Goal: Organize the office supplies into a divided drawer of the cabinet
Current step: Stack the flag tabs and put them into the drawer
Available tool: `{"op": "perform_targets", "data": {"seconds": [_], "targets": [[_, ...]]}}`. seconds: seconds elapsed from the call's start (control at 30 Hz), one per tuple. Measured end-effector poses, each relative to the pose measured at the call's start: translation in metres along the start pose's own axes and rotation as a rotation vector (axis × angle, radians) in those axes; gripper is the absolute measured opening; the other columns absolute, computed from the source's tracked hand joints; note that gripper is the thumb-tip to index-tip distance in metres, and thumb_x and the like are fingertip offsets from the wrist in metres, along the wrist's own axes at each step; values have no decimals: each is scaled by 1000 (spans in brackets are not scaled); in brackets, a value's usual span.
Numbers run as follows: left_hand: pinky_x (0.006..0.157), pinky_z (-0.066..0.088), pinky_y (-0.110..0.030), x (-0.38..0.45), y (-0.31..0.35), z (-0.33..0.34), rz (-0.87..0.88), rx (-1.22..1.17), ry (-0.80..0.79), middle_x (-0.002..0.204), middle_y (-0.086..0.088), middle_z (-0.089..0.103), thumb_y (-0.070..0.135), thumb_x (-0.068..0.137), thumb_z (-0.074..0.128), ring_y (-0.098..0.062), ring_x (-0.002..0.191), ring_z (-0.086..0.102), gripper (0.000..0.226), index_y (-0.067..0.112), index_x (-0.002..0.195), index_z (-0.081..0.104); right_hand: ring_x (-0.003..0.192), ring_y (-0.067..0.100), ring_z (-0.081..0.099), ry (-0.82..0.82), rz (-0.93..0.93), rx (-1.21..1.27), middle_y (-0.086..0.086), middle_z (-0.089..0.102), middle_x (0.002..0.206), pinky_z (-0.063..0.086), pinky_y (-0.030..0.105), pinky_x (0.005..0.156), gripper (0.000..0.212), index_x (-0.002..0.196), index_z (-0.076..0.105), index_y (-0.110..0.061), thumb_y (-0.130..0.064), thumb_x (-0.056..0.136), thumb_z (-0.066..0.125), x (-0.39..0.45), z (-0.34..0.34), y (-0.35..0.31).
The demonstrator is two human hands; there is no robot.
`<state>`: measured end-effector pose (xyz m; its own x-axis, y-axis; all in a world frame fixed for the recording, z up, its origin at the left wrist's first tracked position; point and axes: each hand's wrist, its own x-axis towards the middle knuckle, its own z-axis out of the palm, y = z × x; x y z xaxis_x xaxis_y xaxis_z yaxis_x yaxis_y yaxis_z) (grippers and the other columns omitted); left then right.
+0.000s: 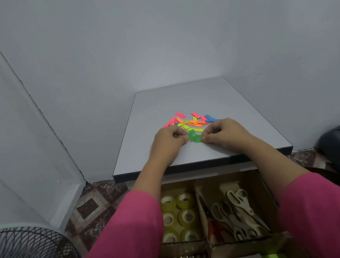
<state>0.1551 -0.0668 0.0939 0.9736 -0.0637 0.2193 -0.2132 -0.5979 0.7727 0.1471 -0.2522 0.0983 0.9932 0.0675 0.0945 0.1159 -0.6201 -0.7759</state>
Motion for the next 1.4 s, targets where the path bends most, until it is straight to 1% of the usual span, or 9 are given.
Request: {"op": "perform_targets", "data": {"seconds": [0.17, 0.3, 0.4, 0.5, 0.6, 0.73, 0.87, 1.03, 1.4], "targets": [[85, 52, -34, -13, 3, -4, -41, -20, 19, 85, 6, 60, 17, 86, 69, -15, 88, 57, 6, 19, 91, 68, 90, 11, 57, 43, -6, -11, -10, 63, 85, 46, 26, 75, 5, 83, 69, -23, -26, 86, 66, -11, 0, -6], [73, 50, -25, -47, 16, -7, -49, -198, 36, 74, 7, 59, 10, 84, 70, -14, 79, 57, 7, 16, 84, 68, 82, 8, 58, 91, 23, 95, -6, 66, 84, 43, 18, 64, 3, 83, 71, -20, -22, 85, 69, -49, -3, -15], [67, 47, -14, -91, 26, -6, -14, -292, 78, 73, 7, 61, 9, 83, 71, 1, 69, 56, 7, 16, 83, 68, 81, 9, 60, 138, 63, 172, -4, 68, 84, 45, 21, 63, 4, 81, 69, -20, -22, 84, 69, -99, -6, -18], [62, 43, -8, -138, 26, -1, 24, -330, 0, 74, 5, 63, 9, 83, 71, 5, 63, 51, 9, 18, 83, 70, 78, 17, 65, 146, 159, 130, 0, 69, 79, 51, 28, 63, 7, 78, 68, -17, -21, 84, 68, -153, -6, -6], [64, 44, -7, -176, 15, 11, -31, -328, -120, 81, 6, 66, 12, 84, 70, 6, 69, 54, 12, 24, 83, 69, 75, 17, 65, 85, 337, 15, 0, 69, 79, 57, 37, 71, 7, 79, 67, -20, -22, 85, 65, -198, 2, 12], [62, 45, -7, -198, 2, 26, -138, -356, -165, 86, -2, 66, 10, 85, 68, 7, 67, 55, 6, 14, 90, 71, 76, 16, 60, -57, 455, -303, -2, 62, 78, 50, 30, 65, 12, 88, 66, -17, -24, 90, 56, -232, 20, 32], [64, 47, -8, -202, 0, 28, -140, -380, -151, 88, -1, 67, 11, 85, 69, -1, 73, 56, 8, 18, 88, 70, 79, 22, 57, -90, 472, -552, 0, 54, 80, 44, 27, 66, 20, 101, 63, -10, -19, 93, 47, -241, 38, 43], [64, 48, -10, -202, -3, 29, -113, -370, -155, 89, -1, 67, 13, 85, 70, 6, 68, 55, 9, 22, 86, 69, 95, 25, 64, -137, 500, -655, 8, 66, 104, 50, 30, 74, 24, 107, 64, -10, -21, 93, 49, -239, 50, 50], [57, 42, -8, -204, -1, 35, -51, -378, -216, 75, 8, 61, 11, 83, 71, 4, 60, 48, 17, 27, 80, 68, 107, 26, 61, -309, 595, -712, 11, 62, 116, 51, 33, 88, 24, 113, 62, -6, -16, 93, 52, -233, 42, 40]]}}
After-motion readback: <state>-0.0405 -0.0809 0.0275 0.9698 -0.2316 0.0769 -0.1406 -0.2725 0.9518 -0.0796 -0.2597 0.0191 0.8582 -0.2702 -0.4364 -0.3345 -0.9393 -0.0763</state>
